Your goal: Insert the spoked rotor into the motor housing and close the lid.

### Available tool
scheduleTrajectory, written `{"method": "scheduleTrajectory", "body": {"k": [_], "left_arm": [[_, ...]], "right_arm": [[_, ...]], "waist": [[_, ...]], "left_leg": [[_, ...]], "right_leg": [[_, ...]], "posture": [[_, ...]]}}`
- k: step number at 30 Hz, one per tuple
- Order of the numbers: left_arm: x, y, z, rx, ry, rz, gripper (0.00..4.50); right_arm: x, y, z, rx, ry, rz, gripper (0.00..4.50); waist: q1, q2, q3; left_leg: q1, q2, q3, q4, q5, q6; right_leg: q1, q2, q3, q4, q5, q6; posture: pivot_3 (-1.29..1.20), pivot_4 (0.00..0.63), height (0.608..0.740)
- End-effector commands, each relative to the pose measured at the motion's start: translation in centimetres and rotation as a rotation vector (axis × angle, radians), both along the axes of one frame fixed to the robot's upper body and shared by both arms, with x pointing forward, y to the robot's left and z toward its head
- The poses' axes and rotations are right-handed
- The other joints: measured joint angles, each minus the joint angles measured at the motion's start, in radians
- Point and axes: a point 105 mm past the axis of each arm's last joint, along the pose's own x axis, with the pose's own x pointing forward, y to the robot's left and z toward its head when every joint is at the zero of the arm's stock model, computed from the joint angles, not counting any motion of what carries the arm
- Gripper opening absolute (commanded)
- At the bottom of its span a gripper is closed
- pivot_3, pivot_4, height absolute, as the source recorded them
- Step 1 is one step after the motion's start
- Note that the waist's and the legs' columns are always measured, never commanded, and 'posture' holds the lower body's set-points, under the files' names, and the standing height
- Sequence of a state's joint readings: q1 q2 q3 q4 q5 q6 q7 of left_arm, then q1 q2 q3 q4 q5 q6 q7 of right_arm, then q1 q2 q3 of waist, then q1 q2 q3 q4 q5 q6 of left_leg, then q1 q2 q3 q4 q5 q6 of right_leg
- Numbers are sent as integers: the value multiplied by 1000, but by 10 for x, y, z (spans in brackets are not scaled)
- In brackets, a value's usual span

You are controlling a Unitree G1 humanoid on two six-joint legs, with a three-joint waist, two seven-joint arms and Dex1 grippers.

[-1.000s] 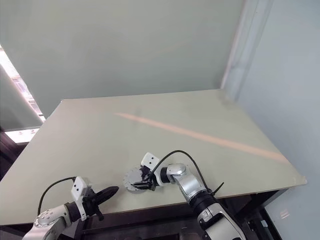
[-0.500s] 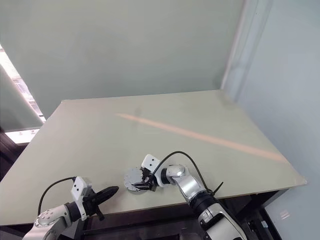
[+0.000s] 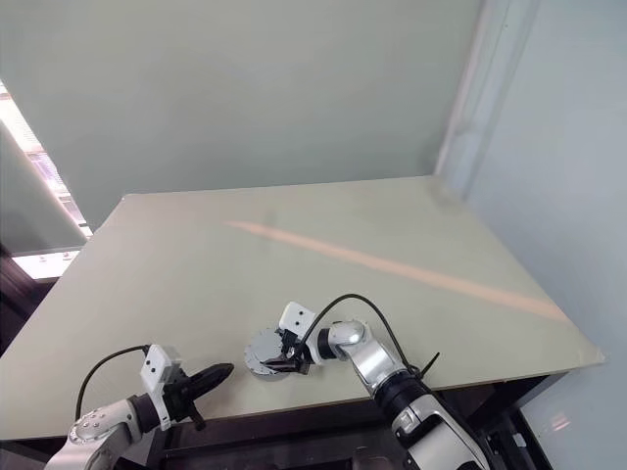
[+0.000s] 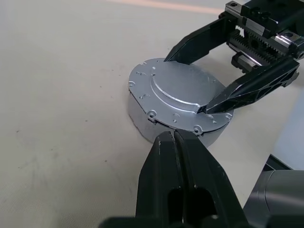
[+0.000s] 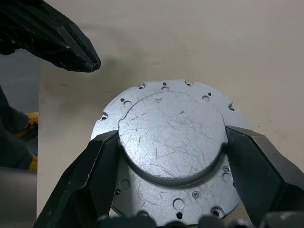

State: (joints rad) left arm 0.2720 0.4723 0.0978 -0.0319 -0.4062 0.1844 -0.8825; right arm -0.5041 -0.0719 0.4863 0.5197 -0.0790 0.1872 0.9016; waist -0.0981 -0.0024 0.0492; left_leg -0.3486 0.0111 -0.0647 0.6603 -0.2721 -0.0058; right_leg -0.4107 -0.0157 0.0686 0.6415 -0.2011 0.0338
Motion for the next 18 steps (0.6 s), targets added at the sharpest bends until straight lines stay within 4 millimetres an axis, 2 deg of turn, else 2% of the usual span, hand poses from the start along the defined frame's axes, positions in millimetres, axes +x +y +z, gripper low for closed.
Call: {"method": "scheduleTrajectory", "body": {"k": [1, 11, 18], "left_arm": [[5, -3, 9, -3, -44, -12, 0], [5, -4, 8, -4, -43, -14, 0], [6, -3, 8, 1, -46, -13, 0]], "right_arm": [[2, -6, -2, -52, -12, 19, 3202], [8, -8, 0, -75, -23, 24, 3202], [6, -6, -7, -100, -18, 20, 3202]], "waist": [[0, 0, 0], [0, 0, 0], [0, 0, 0]], "left_leg": [[0, 0, 0, 0, 0, 0], [0, 0, 0, 0, 0, 0], [0, 0, 0, 0, 0, 0]], "right_leg": [[0, 0, 0, 0, 0, 0], [0, 0, 0, 0, 0, 0], [0, 0, 0, 0, 0, 0]], "posture": [[0, 0, 740], [0, 0, 740], [0, 0, 740]]}}
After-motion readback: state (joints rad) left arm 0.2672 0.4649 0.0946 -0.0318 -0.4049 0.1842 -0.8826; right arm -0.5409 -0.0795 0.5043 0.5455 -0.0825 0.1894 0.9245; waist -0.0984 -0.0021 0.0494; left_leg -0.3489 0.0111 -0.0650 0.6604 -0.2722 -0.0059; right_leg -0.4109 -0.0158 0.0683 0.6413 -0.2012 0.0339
